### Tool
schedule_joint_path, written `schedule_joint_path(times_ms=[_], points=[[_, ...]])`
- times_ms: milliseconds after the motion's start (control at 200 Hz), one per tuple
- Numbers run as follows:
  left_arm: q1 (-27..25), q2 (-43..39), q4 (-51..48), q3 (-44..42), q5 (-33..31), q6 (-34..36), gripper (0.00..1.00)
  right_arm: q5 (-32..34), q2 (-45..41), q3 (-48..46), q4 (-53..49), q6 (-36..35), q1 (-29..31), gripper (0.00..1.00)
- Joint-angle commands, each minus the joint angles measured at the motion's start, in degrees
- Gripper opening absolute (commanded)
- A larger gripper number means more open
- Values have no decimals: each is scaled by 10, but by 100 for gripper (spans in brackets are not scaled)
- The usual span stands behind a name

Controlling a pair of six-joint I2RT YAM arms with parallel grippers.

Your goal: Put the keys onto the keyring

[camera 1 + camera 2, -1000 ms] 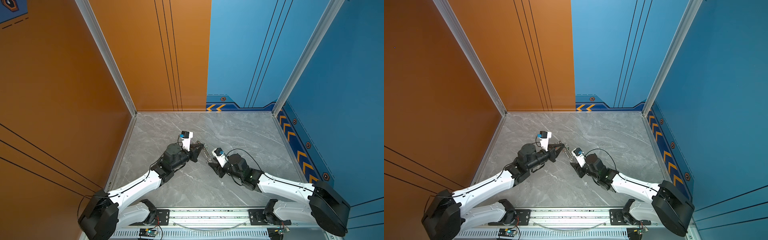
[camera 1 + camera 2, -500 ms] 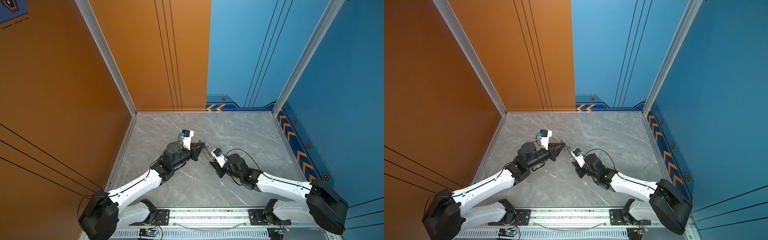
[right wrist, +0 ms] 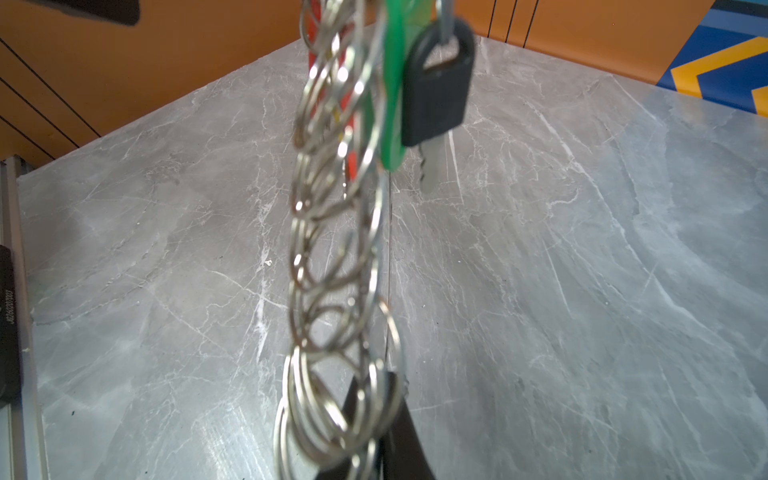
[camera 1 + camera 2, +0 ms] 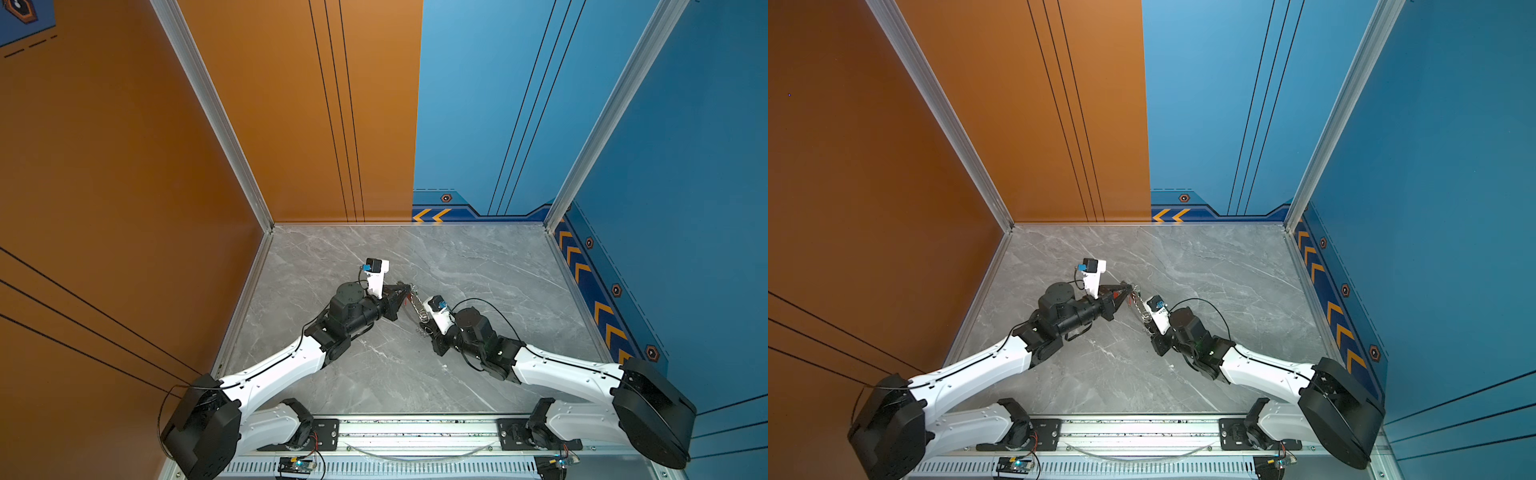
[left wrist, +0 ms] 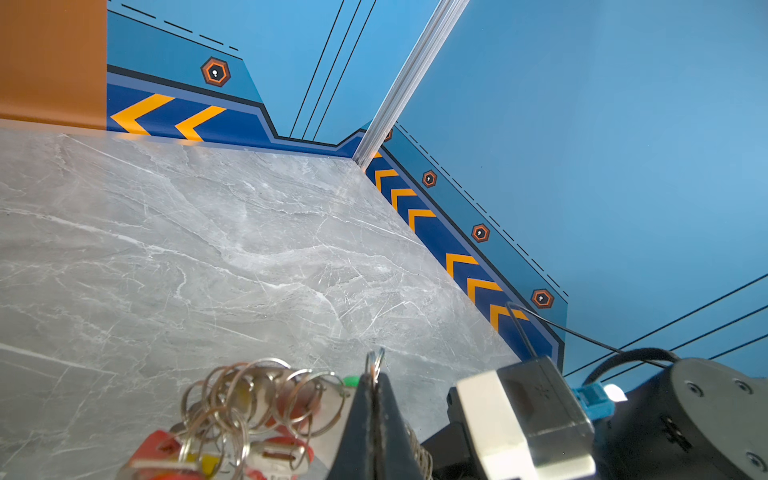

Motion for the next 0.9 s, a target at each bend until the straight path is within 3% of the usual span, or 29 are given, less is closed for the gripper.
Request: schedule_joint_path(times_ms=[0,75,170,285,485,601,691,896], points=[[9,0,4,11,5,-3,12,-7,-4,10,32,52,-3,0],[16,-8,-15,10,-3,-4,22,-8,-10,8,30,76,-9,0],[35,-27,-47,7,-15,-11,41,-21,-18,1,37,120,-28,0],[71,-56,-55,-13,-12,-25,51,-58,-27,-17,66,170,-63,0],[132,-53,-28,-58,45,-56,53,-134,-41,-35,124,250,-121,0],[133,-30,-2,-66,86,-53,53,-159,-47,-36,160,290,-125,0],[133,-3,84,-79,136,-77,53,-170,-51,-37,189,309,-119,0],[130,50,200,-84,194,-115,55,-178,-60,-45,232,309,-104,0]])
